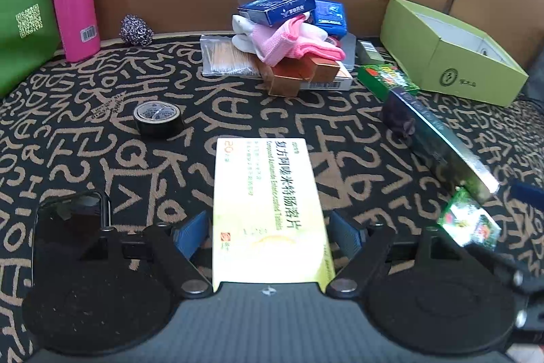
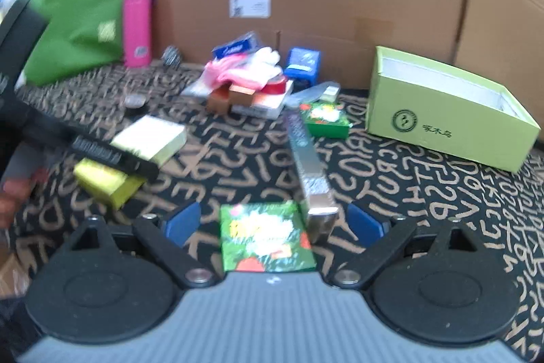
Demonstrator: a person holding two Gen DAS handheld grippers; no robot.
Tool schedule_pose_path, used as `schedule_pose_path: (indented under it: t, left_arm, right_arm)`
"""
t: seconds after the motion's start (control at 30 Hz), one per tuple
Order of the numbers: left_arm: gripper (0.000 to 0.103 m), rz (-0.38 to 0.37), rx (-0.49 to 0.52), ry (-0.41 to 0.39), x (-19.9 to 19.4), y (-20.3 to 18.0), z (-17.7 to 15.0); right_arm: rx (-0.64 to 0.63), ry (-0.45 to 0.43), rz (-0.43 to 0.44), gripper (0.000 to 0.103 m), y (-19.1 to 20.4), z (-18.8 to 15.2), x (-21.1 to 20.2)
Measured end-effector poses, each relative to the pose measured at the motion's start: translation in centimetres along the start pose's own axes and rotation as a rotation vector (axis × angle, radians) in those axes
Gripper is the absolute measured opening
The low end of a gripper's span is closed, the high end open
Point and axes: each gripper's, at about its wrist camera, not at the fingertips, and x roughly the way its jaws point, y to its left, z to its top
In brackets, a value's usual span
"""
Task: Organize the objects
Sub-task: 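Carry both boxes into the light-green shoebox and open both tools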
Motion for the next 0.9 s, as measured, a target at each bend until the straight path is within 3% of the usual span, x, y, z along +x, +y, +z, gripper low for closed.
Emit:
schedule_pose_path:
  t: [0.1,0.13,0.27,0.33,0.43,0.5,0.6,0.7,0.9]
  left_arm:
    - [0.085,0.022,0.021,-0.015,0.4,-0.2,-0.1]
    - [0.071,0.009,0.043,-0.018,0.4,-0.4,0.0]
    - [0.072,-0.056,0.088,-0.017,0.2,-1.3,0.0]
    - [0.073,-0.032,0.104,-0.031,0.5,-1.8,-0.1]
    - [0.072,-0.004,0.126,-0.039,0.8,-2.3,-0.3]
    - [0.071,-0.022,0.123,-0.033,0.4,-2.2,-0.3]
    - [0.071,-0.050,0.112,-0.017,0.0,-2.2,-0.1]
    - [0.071,-0.116,0.094,-0.026,-0.9,-2.6,0.9]
    - [0.071,-0.244,0.131,-0.146,-3.5,-5.8,5.2]
  right_arm:
    - [0.023,0.064,0.006,0.094,-0.2,-0.7,1.5]
    - [0.052,0.087,0.020,0.087,-0.3,-0.8,2.2]
    - [0.064,0.088,0.054,0.070,0.4,-1.0,2.8]
    - [0.060,0.085,0.086,0.071,0.6,-0.9,2.9]
    - [0.068,0.054,0.086,0.070,0.6,-0.8,3.8]
    - [0.064,0.044,0.091,0.063,0.6,-0.9,3.7]
    - [0.085,0.034,0.122,0.062,0.2,-1.0,2.8]
    - [0.100,-0.012,0.124,0.062,-0.4,-0.7,1.0]
    - [0.119,-0.158,0.082,0.062,-4.4,2.1,-2.1]
